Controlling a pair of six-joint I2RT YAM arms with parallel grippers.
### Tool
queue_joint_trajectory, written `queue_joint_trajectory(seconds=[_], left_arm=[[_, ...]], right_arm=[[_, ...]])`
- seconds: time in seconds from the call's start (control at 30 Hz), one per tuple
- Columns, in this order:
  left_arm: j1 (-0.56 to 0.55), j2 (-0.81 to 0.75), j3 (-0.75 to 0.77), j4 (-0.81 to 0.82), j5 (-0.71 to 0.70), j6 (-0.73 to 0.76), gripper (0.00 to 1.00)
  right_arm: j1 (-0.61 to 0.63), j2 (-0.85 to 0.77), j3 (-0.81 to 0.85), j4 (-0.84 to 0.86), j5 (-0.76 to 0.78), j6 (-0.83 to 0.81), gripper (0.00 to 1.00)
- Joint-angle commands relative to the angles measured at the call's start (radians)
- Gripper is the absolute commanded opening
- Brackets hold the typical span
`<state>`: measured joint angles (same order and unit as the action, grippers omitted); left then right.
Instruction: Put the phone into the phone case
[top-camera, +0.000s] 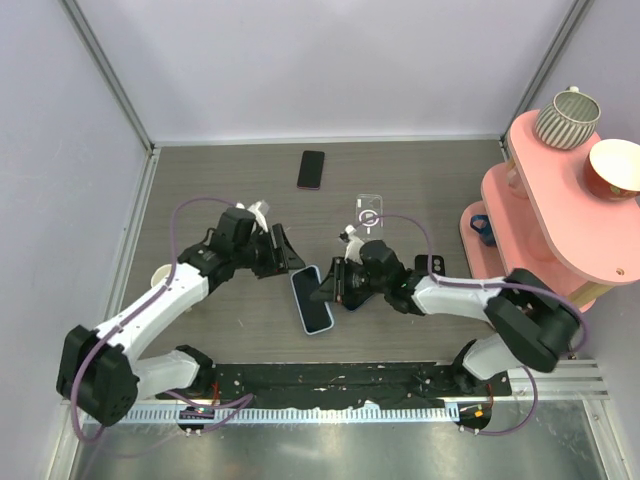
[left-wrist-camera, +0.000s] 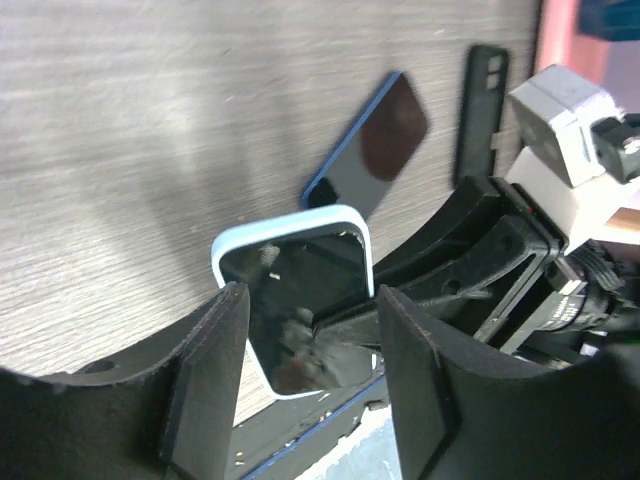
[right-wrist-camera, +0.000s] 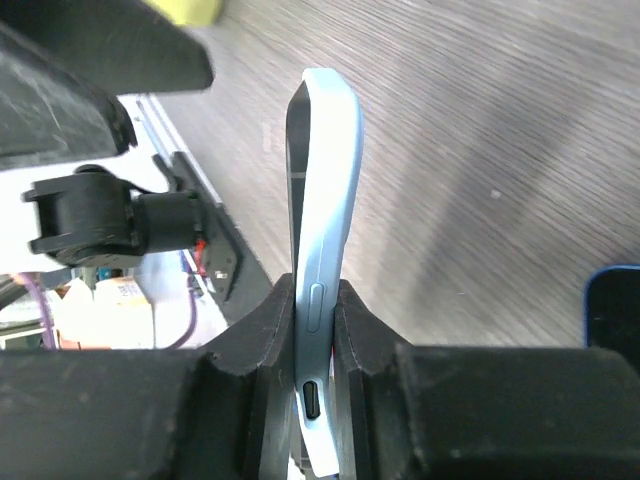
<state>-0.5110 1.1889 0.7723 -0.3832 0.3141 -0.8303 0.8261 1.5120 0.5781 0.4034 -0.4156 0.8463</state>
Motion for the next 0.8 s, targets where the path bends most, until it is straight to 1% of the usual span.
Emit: queue_joint_trajectory(seconds=[0.0,0.07,0.1,0.17,0.2,0.3,0.33,0.4,0.43,0.5,0.53,0.57,0.63,0.67,0.73,0.77], left_arm=[[-0.001,-0.141,0.090,-0.077,0.002,0.132,0.66],[-0.001,-0.196,0.082,-0.054,0.020,0.149,0.72],[-0.001,-0.240,0.068,-0.042,0.046,0.163,0.77],[0.000,-0.278,0.059,-0.013,0.071,0.169,0.80],[0.000,-0.305,0.053,0.001,0.116,0.169,0.82],[0.000,-0.331,0.030,0.079,0.204,0.133,0.83],[0.000,-0.344,0.021,0.104,0.261,0.113,0.82],[0.000,-0.356,-0.020,0.226,0.318,0.068,0.80],[0.000,-0.362,-0.037,0.327,0.368,0.001,0.79],[0.000,-0.364,-0.093,0.433,0.407,-0.067,0.74],[0.000,-0.362,-0.108,0.529,0.422,-0.123,0.73],[0.000,-0.356,-0.138,0.570,0.453,-0.154,0.67],[0.000,-0.351,-0.166,0.662,0.467,-0.212,0.58],[0.000,-0.345,-0.185,0.682,0.474,-0.225,0.46],[0.000,-0.339,-0.200,0.727,0.483,-0.245,0.34],[0.000,-0.339,-0.212,0.737,0.484,-0.256,0.23]], right_arm=[[-0.010,-0.214,0.029,0.040,-0.042,-0.079,0.01],[-0.019,-0.271,0.019,0.038,-0.042,-0.088,0.01],[-0.024,-0.295,0.014,0.047,-0.061,-0.093,0.01],[-0.024,-0.363,0.008,0.061,-0.075,-0.098,0.01],[-0.024,-0.386,0.009,0.067,-0.084,-0.102,0.01],[-0.024,-0.449,0.003,0.121,-0.110,-0.098,0.01],[-0.024,-0.457,0.003,0.136,-0.136,-0.092,0.01],[-0.024,-0.472,0.005,0.175,-0.158,-0.076,0.01],[-0.024,-0.470,0.008,0.181,-0.181,-0.063,0.01],[-0.024,-0.461,0.019,0.193,-0.206,-0.050,0.01],[-0.025,-0.461,0.017,0.210,-0.212,-0.032,0.01],[-0.021,-0.455,0.016,0.215,-0.218,-0.024,0.01],[-0.024,-0.444,0.012,0.227,-0.235,0.000,0.02],[-0.024,-0.437,0.006,0.248,-0.247,0.013,0.03],[-0.025,-0.424,-0.001,0.271,-0.258,0.030,0.05],[-0.022,-0.423,-0.010,0.293,-0.265,0.045,0.10]])
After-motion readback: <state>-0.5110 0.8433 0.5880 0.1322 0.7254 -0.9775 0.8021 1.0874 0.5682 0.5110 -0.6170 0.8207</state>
